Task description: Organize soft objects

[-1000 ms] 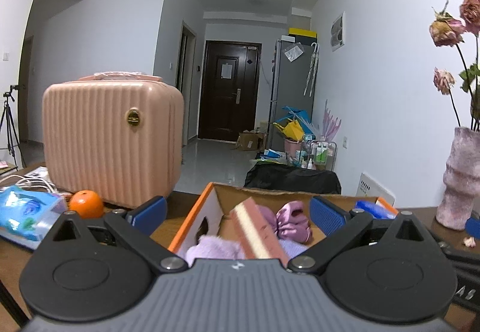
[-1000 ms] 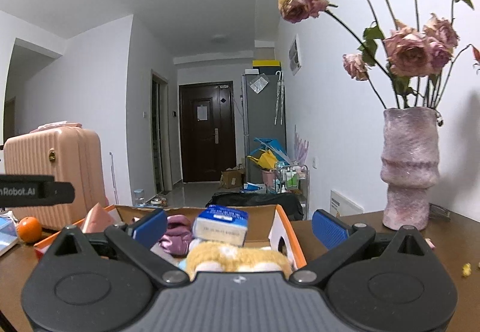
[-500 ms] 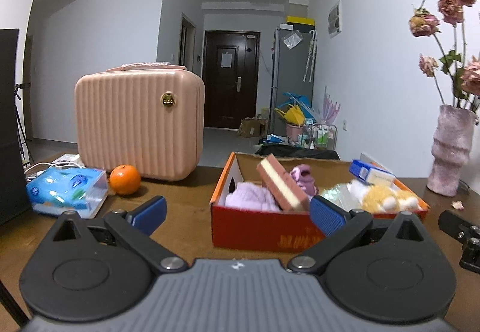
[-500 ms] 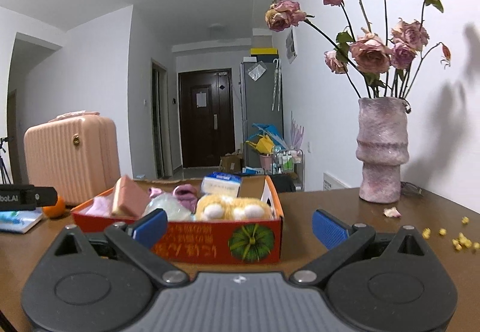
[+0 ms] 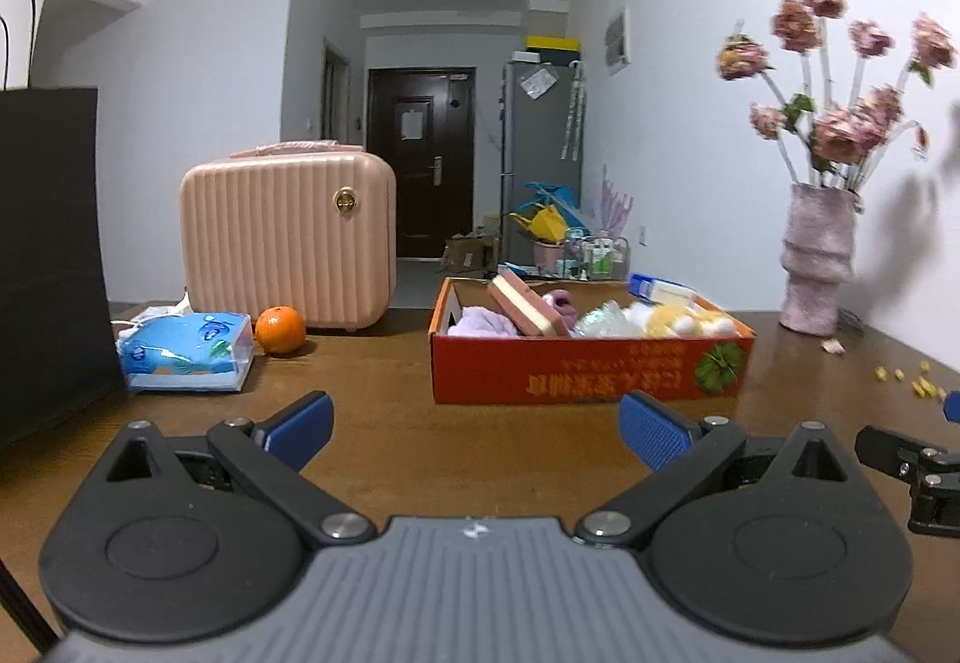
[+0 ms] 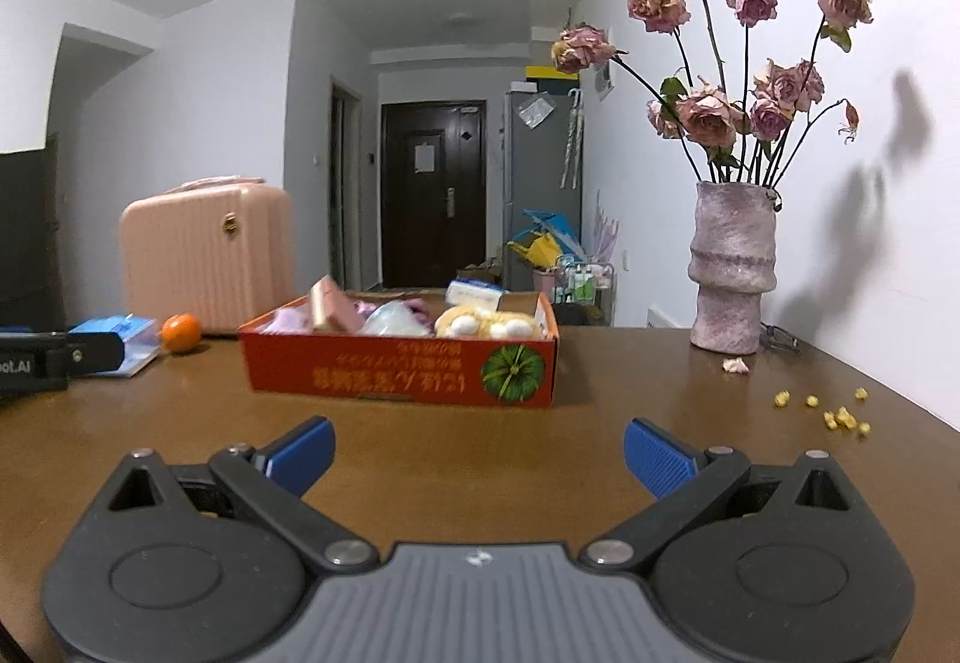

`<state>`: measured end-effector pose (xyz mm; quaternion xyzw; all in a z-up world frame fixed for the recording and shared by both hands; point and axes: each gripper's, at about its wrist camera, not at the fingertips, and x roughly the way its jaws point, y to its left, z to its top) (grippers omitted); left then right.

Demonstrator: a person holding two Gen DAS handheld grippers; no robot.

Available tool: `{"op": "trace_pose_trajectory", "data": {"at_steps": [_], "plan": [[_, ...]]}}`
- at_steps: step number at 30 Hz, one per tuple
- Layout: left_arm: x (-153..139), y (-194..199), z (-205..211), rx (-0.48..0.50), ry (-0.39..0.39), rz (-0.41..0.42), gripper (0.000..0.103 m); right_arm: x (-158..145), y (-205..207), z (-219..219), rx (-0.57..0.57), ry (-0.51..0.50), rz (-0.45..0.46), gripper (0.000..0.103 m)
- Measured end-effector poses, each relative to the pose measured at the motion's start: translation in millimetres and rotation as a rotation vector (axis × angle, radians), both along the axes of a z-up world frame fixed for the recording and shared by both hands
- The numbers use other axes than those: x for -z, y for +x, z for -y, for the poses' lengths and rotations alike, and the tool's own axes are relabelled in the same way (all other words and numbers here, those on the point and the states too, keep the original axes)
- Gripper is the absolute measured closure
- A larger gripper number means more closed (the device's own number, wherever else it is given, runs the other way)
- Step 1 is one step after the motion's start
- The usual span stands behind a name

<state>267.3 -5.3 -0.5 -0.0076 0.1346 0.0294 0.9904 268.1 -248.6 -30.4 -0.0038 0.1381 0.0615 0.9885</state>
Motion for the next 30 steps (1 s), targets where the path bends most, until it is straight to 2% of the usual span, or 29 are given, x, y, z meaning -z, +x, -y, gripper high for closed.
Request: {"op": "trace_pose_trajectory", "data": {"at_steps": [5,14,20,30], "plan": [[1.9,-52.4,5.5,0.032,0.047,0.000,0.000,-11.5,-51.3,5.0,-0.003,0.008,0.012,0.000],[0.5,-127.1,4.3,0.055,0.031,0.031,0.000,-28.7,-121.2,3.6,-0.007,-0.004,0.073,0.000],[-2.0,-147.2,6.7,0.066,0.031,0.052,0.000,-32.0,-141.5,4.4,-0.007,-0.005,0.087,0.000],[-4.7,-154.6,8.0,0.070,0.030,0.067,0.000,-35.1,-150.7,7.4,0.006,-0.003,0.105,0.000]]}}
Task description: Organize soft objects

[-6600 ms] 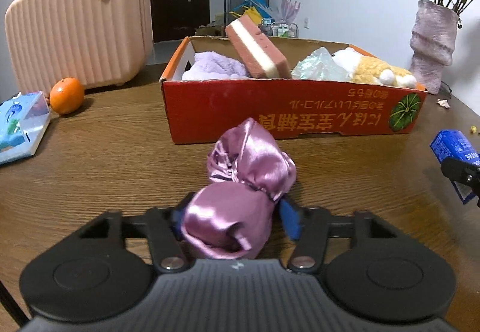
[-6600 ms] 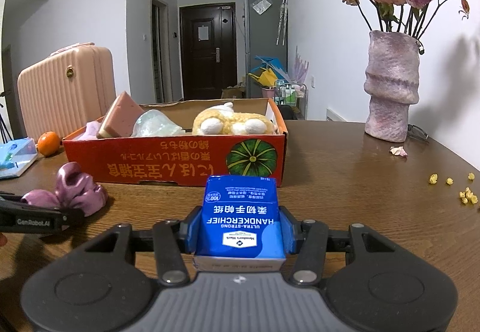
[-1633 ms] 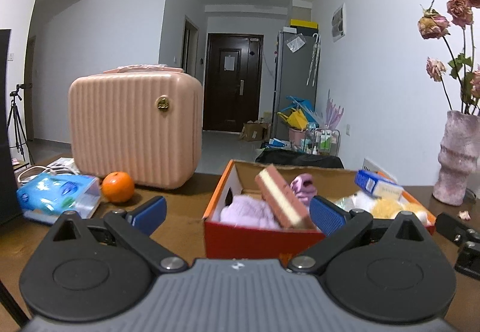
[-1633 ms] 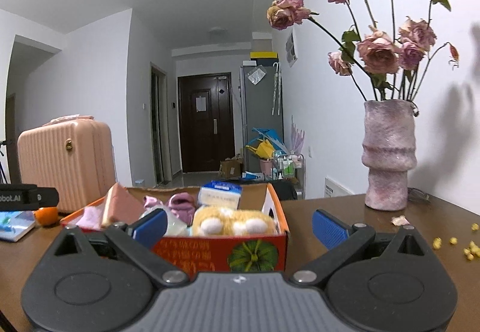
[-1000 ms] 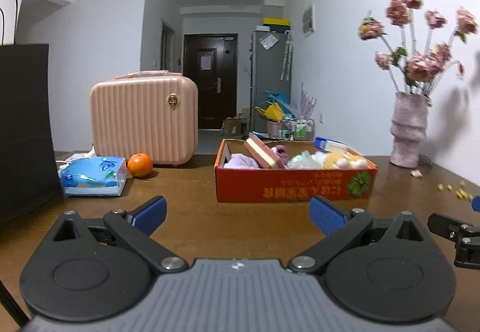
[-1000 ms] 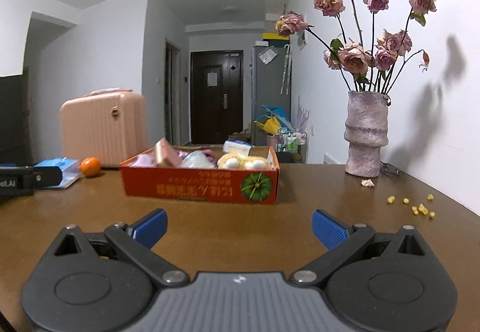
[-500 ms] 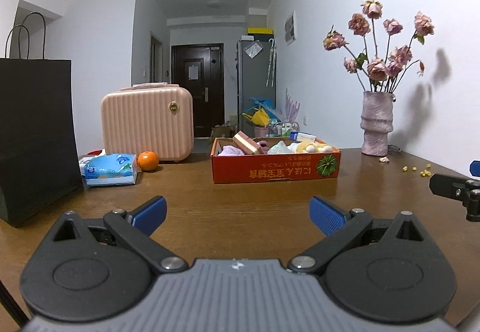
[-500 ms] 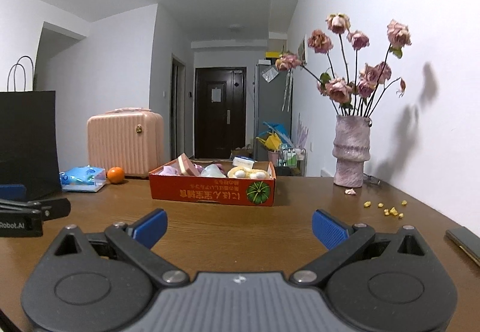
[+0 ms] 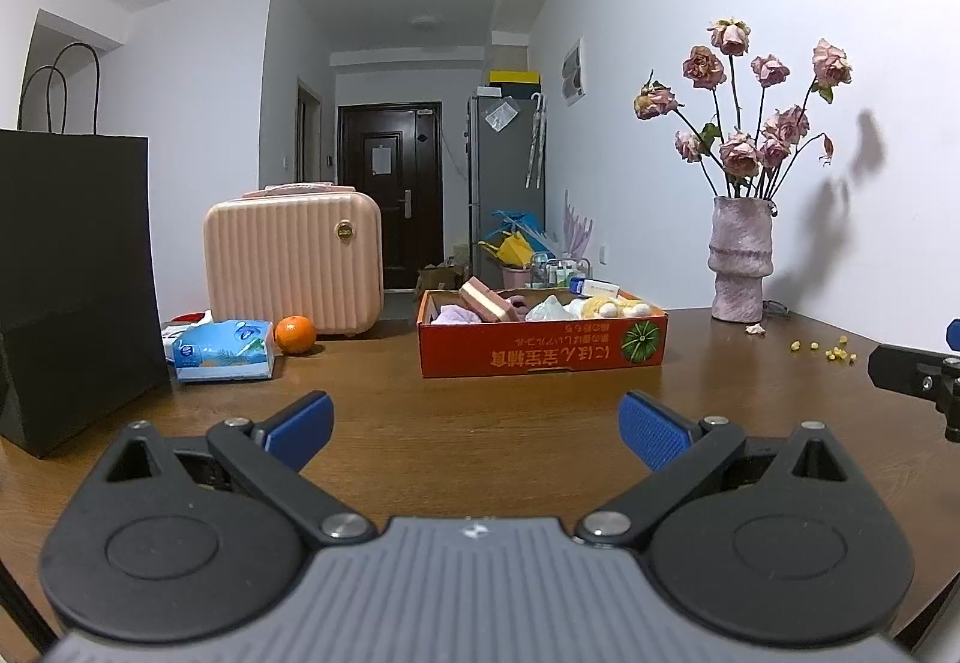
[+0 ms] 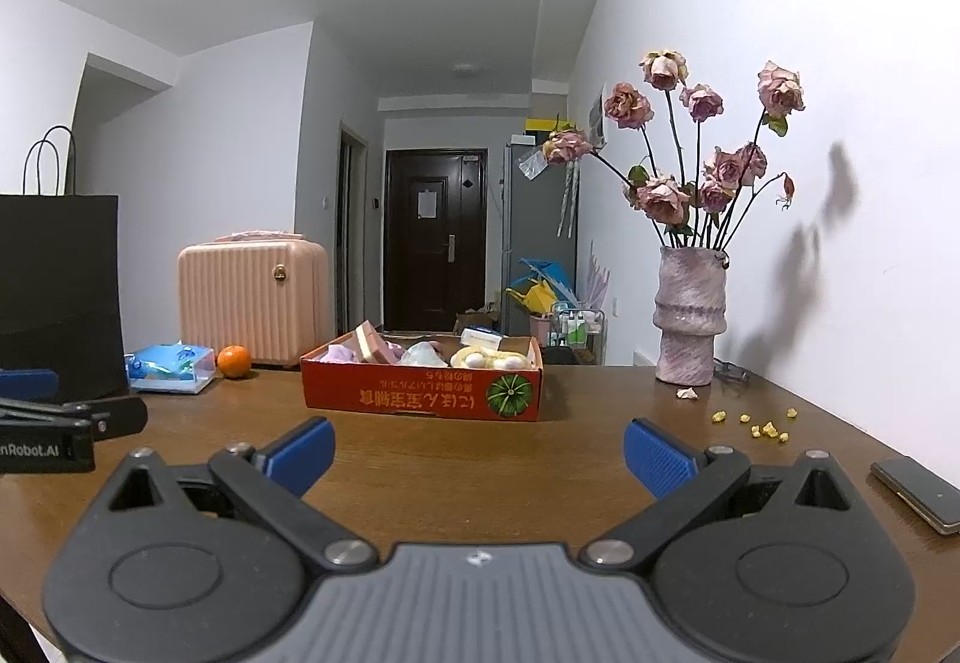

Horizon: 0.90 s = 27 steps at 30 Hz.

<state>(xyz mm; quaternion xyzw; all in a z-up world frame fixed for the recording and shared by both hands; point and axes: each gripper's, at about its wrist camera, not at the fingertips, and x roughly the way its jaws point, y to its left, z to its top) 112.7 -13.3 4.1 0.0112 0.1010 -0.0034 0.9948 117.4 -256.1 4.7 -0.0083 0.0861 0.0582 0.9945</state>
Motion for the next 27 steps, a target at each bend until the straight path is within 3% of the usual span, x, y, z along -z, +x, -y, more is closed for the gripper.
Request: {"op": "trace_pose_trajectory", "data": {"at_steps": [27], "plan": [[1.4,-2.2,-0.9,0.001,-0.001,0.002,0.000,-0.6,-2.4,-0.9,0.000,-0.002,0.002,0.000]]}}
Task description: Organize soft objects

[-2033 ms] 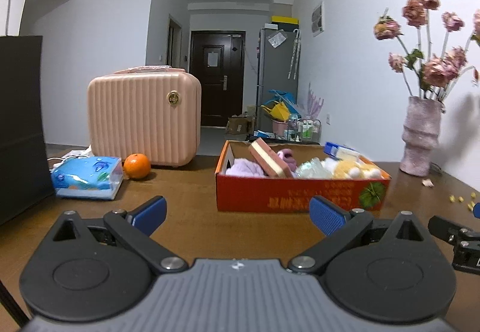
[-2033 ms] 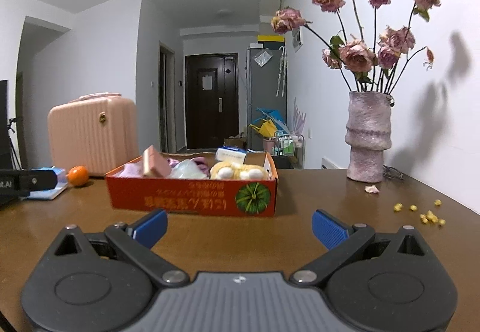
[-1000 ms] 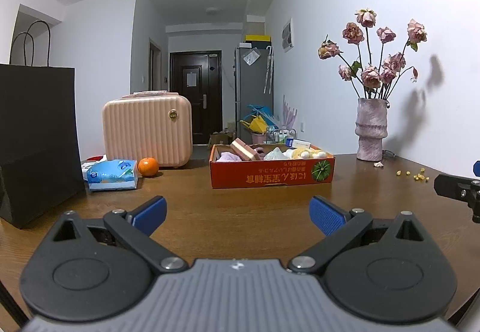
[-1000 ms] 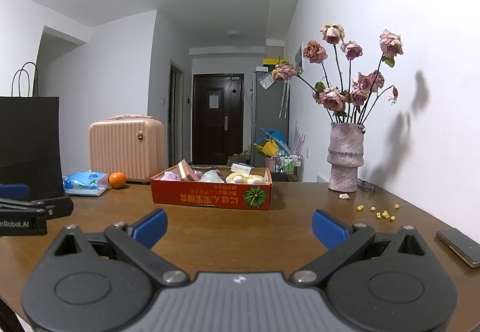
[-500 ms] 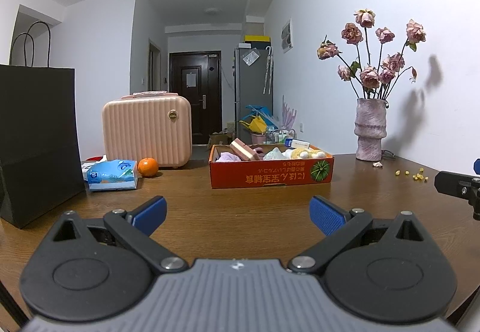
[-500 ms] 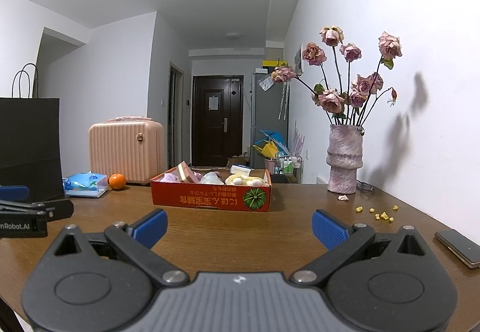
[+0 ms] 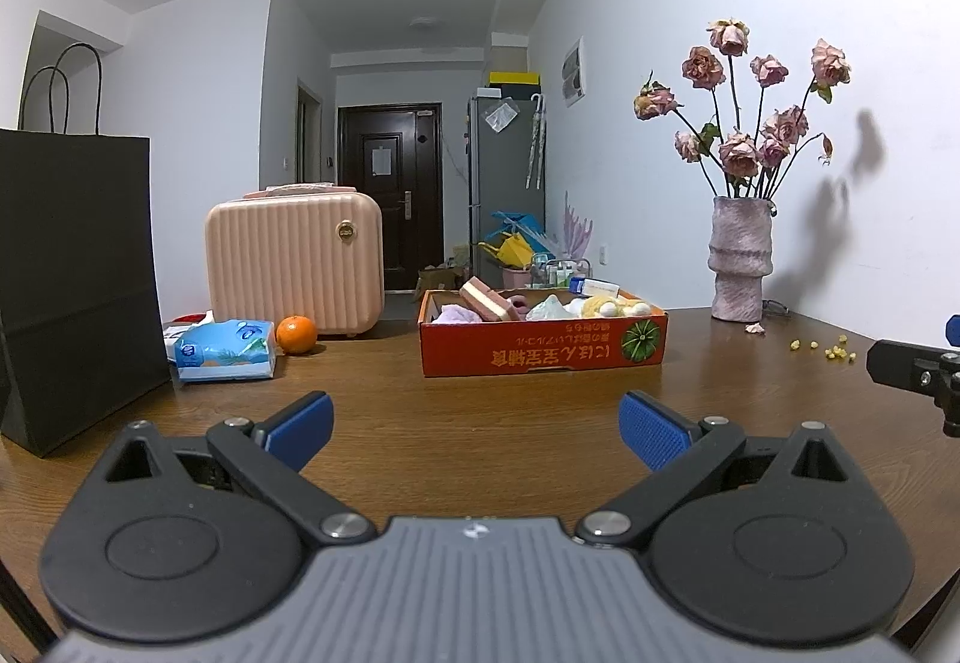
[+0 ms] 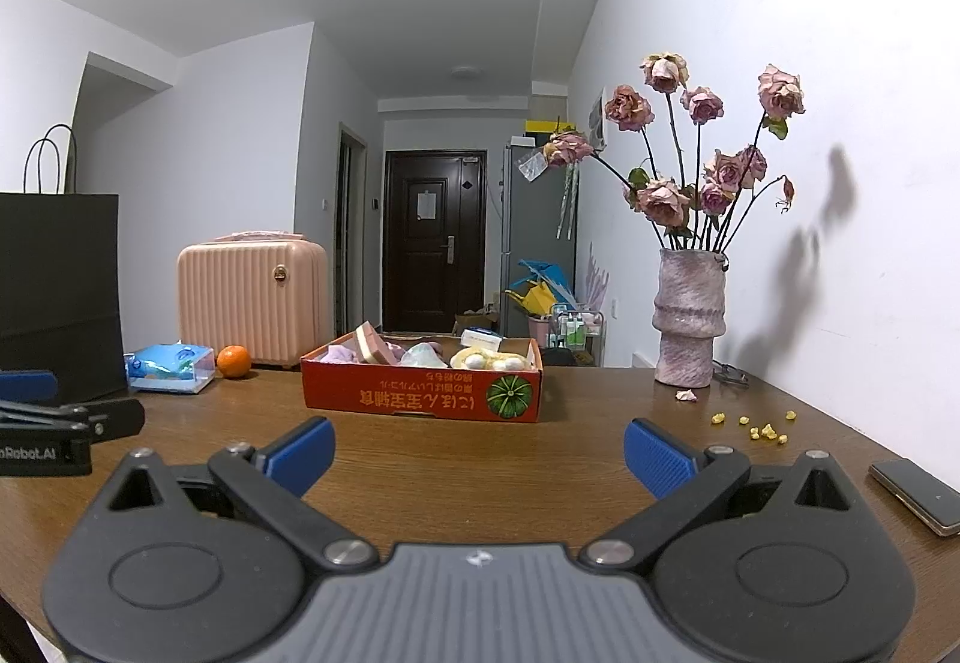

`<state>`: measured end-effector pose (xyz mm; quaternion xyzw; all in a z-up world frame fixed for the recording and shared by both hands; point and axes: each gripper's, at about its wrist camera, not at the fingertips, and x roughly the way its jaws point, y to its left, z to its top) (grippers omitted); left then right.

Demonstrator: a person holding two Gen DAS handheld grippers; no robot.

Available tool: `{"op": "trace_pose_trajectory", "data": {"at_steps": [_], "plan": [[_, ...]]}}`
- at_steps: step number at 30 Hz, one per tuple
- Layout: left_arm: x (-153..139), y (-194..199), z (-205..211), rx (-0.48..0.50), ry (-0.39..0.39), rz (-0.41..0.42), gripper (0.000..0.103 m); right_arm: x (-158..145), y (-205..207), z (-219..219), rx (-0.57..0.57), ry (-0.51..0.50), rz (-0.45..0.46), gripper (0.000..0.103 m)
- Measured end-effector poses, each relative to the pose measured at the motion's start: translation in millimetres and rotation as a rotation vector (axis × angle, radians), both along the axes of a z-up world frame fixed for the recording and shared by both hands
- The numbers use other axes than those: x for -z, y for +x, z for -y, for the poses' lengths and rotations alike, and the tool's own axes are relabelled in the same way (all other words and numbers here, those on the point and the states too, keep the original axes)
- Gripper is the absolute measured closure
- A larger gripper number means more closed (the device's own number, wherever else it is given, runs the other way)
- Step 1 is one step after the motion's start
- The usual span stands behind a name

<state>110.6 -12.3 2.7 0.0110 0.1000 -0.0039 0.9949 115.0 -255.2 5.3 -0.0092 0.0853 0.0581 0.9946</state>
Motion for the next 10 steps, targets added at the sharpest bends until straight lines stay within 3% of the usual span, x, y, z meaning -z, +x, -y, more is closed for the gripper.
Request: {"op": "trace_pose_trajectory", "data": {"at_steps": [10], "plan": [[1.8,-3.1,-3.1,0.003,-0.010,0.003,0.000,-0.4,1.0,0.4,-0.002,-0.001,0.001,0.000]]}}
